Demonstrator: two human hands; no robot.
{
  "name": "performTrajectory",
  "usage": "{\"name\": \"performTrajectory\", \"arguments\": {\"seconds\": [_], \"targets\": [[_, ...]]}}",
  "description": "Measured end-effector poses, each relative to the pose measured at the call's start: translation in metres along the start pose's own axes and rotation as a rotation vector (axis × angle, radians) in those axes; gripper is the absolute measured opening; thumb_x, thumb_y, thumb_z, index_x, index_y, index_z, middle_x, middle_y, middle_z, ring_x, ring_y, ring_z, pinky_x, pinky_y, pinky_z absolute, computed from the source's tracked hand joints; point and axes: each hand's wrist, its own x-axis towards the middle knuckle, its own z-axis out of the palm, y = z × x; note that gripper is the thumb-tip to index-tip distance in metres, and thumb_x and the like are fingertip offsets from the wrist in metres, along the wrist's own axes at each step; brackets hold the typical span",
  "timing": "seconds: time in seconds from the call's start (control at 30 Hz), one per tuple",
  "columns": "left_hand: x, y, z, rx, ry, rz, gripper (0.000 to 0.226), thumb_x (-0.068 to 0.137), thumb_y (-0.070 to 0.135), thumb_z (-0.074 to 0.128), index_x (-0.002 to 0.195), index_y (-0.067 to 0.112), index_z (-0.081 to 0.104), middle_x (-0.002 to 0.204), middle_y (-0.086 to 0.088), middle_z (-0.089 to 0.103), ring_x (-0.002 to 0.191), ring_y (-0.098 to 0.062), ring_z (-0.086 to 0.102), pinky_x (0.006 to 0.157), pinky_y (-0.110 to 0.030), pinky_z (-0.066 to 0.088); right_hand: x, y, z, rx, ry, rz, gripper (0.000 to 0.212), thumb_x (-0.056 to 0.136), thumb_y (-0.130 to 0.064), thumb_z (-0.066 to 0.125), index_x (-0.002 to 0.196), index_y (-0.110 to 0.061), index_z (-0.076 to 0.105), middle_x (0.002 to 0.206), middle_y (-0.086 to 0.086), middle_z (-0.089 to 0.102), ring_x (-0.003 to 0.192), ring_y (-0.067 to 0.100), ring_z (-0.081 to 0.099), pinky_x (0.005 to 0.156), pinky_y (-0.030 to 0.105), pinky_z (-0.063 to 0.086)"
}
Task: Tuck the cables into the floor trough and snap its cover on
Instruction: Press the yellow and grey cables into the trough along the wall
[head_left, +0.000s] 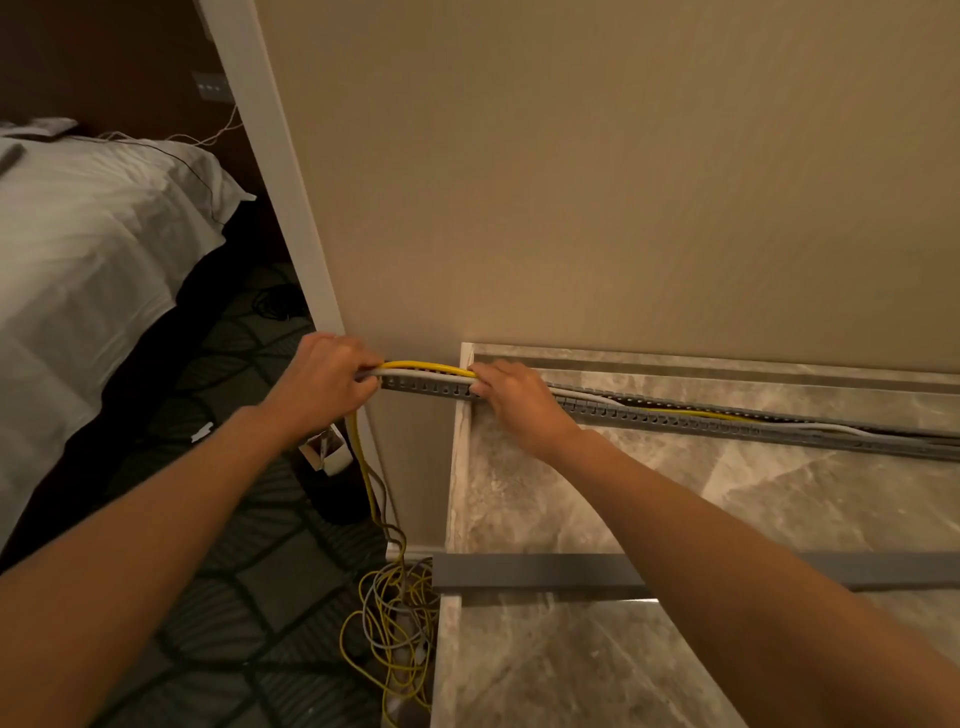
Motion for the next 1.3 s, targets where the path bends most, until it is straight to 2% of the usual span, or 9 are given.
{"name": "performTrajectory", "arguments": {"seconds": [0.13, 0.23, 0.4, 0.47, 0.57, 0.73, 1.0, 1.13, 1.3], "targets": [[0.009, 0.006, -0.003, -0.038, -0.147, -0.113, 0.011, 0.087, 0.007, 0.059, 0.095, 0.003, 0.063, 0.083, -0.015, 0.068, 0.078, -0.029, 0.062, 0.067, -0.028, 0.039, -0.002, 0.001, -0.003, -0.006, -0.057, 0.017, 0.033, 0.099, -0.020, 0.036, 0.125, -0.003, 0.049, 0.116, 0.022, 0.057, 0.105, 0.038, 0.051, 0.091, 0.043, 0.039], [0.012, 0.010, -0.004, -0.139, -0.144, -0.171, 0.014, 0.086, 0.003, 0.060, 0.095, 0.005, 0.051, 0.077, -0.009, 0.057, 0.073, -0.027, 0.058, 0.058, -0.029, 0.041, -0.003, 0.002, -0.006, 0.036, -0.048, 0.006, 0.034, 0.099, -0.018, 0.037, 0.128, -0.004, 0.048, 0.115, 0.024, 0.058, 0.105, 0.039, 0.053, 0.091, 0.044, 0.041], [0.012, 0.013, -0.007, -0.113, -0.111, -0.090, 0.012, 0.082, -0.006, 0.057, 0.085, 0.005, 0.056, 0.081, -0.013, 0.063, 0.078, -0.030, 0.060, 0.068, -0.042, 0.051, -0.009, 0.000, -0.008, 0.078, -0.018, -0.008, 0.034, 0.098, -0.009, 0.039, 0.132, -0.007, 0.043, 0.109, 0.025, 0.061, 0.099, 0.039, 0.055, 0.086, 0.042, 0.042], [0.009, 0.014, -0.006, -0.130, -0.110, -0.054, 0.015, 0.083, -0.005, 0.057, 0.093, 0.006, 0.060, 0.093, -0.012, 0.062, 0.084, -0.027, 0.060, 0.071, -0.037, 0.051, -0.010, -0.002, -0.009, 0.140, 0.002, 0.000, 0.027, 0.097, -0.003, 0.040, 0.123, -0.004, 0.045, 0.090, 0.015, 0.060, 0.086, 0.035, 0.052, 0.081, 0.041, 0.041], [0.009, 0.013, -0.006, -0.122, -0.141, -0.020, 0.020, 0.086, -0.003, 0.055, 0.102, 0.007, 0.064, 0.100, -0.012, 0.057, 0.085, -0.023, 0.055, 0.065, -0.026, 0.045, -0.007, -0.002, -0.005, 0.180, 0.018, 0.006, 0.021, 0.095, 0.002, 0.040, 0.114, -0.002, 0.047, 0.067, -0.012, 0.038, 0.077, 0.022, 0.041, 0.074, 0.031, 0.030], [0.011, 0.016, -0.009, -0.121, -0.201, -0.054, 0.022, 0.086, -0.005, 0.053, 0.102, 0.006, 0.064, 0.094, -0.005, 0.053, 0.084, -0.019, 0.052, 0.076, -0.037, 0.050, -0.006, -0.004, -0.007, 0.254, 0.000, 0.066, 0.015, 0.095, -0.003, 0.043, 0.109, -0.003, 0.048, 0.092, 0.021, 0.062, 0.089, 0.036, 0.054, 0.076, 0.031, 0.031], [0.016, 0.015, -0.017, -0.157, -0.219, -0.074, 0.011, 0.085, -0.006, 0.057, 0.089, 0.003, 0.062, 0.089, -0.011, 0.063, 0.086, -0.028, 0.061, 0.079, -0.043, 0.054, 0.000, -0.002, -0.012, 0.525, 0.015, 0.255, 0.012, 0.093, -0.010, 0.049, 0.084, -0.012, 0.041, 0.074, 0.008, 0.050, 0.074, 0.023, 0.044, 0.054, 0.031, 0.032], [0.013, 0.018, -0.014, -0.108, -0.173, -0.011, 0.012, 0.083, -0.009, 0.056, 0.087, -0.001, 0.063, 0.094, -0.012, 0.054, 0.088, -0.029, 0.058, 0.079, -0.039, 0.051, 0.002, -0.003, -0.012, 0.583, 0.045, 0.279, 0.016, 0.090, -0.002, 0.051, 0.077, -0.010, 0.044, 0.079, 0.013, 0.052, 0.075, 0.021, 0.045, 0.058, 0.031, 0.033], [0.020, 0.028, -0.017, 0.007, -0.182, -0.052, 0.021, 0.090, 0.002, 0.053, 0.106, 0.004, 0.066, 0.105, -0.015, 0.067, 0.093, -0.027, 0.062, 0.081, -0.036, 0.052, 0.006, -0.002, -0.012, 0.685, 0.143, 0.372, 0.041, 0.082, 0.011, 0.051, 0.057, -0.020, 0.043, 0.102, 0.026, 0.065, 0.100, 0.034, 0.060, 0.086, 0.046, 0.050]]}}
